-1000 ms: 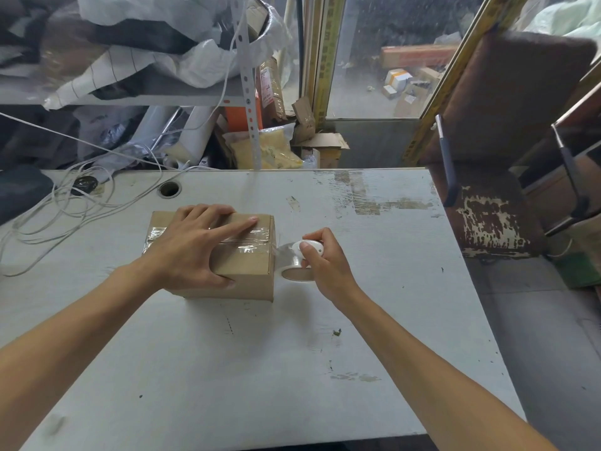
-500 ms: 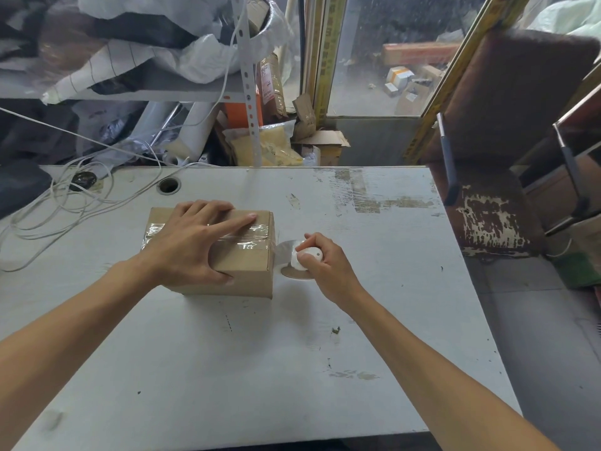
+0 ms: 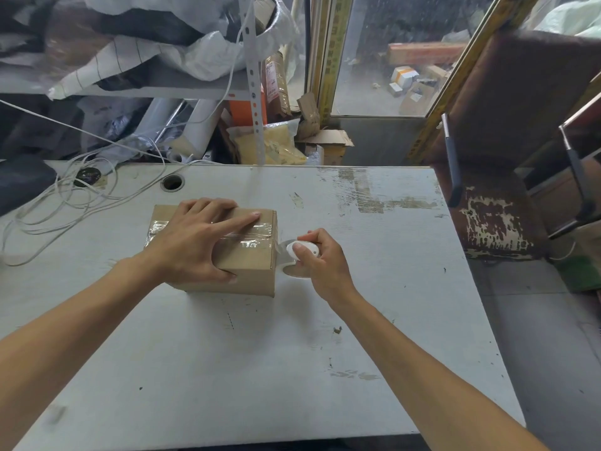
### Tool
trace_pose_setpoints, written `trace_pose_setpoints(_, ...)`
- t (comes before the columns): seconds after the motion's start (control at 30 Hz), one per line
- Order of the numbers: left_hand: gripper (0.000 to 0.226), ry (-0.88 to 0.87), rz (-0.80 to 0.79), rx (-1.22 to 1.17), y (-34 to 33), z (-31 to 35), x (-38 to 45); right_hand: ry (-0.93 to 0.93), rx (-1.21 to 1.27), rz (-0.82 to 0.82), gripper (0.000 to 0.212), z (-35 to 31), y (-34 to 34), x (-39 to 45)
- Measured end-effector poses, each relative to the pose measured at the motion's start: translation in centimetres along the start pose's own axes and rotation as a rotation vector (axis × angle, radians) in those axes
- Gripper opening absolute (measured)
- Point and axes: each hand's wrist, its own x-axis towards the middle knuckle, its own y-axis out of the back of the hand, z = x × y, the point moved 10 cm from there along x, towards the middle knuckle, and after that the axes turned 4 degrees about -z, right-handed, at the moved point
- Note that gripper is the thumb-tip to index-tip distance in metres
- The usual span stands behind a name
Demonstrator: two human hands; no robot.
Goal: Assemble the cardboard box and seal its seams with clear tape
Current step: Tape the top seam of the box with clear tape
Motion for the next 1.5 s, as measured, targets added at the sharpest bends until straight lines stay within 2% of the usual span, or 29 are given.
trace_pose_setpoints(0.1,0.109,0.000,0.006,0.006,0.0,-0.1,0.0,-0.018,0.033,-0.062,0.012,0.2,0.0,0.3)
trace_pose_setpoints(0.23,0.108,0.020,0.018,-0.029,0.2,-0.6,0.2,-0.028,-0.101,-0.111,0.004,1.6,0.0,0.1)
trace_pose_setpoints(0.47,0.108,0.011,0.013,-0.030,0.0,-0.7,0.1,-0.022,0.012,-0.025,0.013,1.6,1.6,0.1)
trace_pose_setpoints(0.77,0.109,0.044,0.006,-0.007,0.4,-3.0,-1.3,0.041,-0.052,-0.006,0.010,-1.2,2.1,0.0)
trace_pose_setpoints(0.87,0.110,0.059,0.005,0.010,0.4,-3.6,-2.6,0.048,-0.256,-0.008,0.016,-0.7,1.0,-0.5)
trace_pose_setpoints(1.0,0.111,0.075,-0.011,0.019,0.4,-4.7,-4.5,0.336,-0.826,-0.004,0.021,-0.8,-3.7,-2.5)
trace_pose_setpoints(1.07,0.111,0.081,-0.014,0.026,0.4,-5.2,-5.7,0.394,-0.958,-0.004,0.019,-0.3,-5.7,-3.2)
trace_pose_setpoints(1.27,0.110,0.040,-0.016,0.049,0.3,-6.0,-8.4,0.444,-1.150,0.009,0.027,0.8,-9.2,-2.3)
trace_pose_setpoints(1.33,0.110,0.023,-0.020,0.050,0.2,-6.1,-9.0,0.406,-1.140,-0.017,0.024,1.9,-9.5,-2.3)
trace_pose_setpoints(1.5,0.109,-0.018,-0.023,0.038,0.3,-6.8,-10.2,0.337,-1.026,0.043,0.022,2.4,-9.4,-3.9)
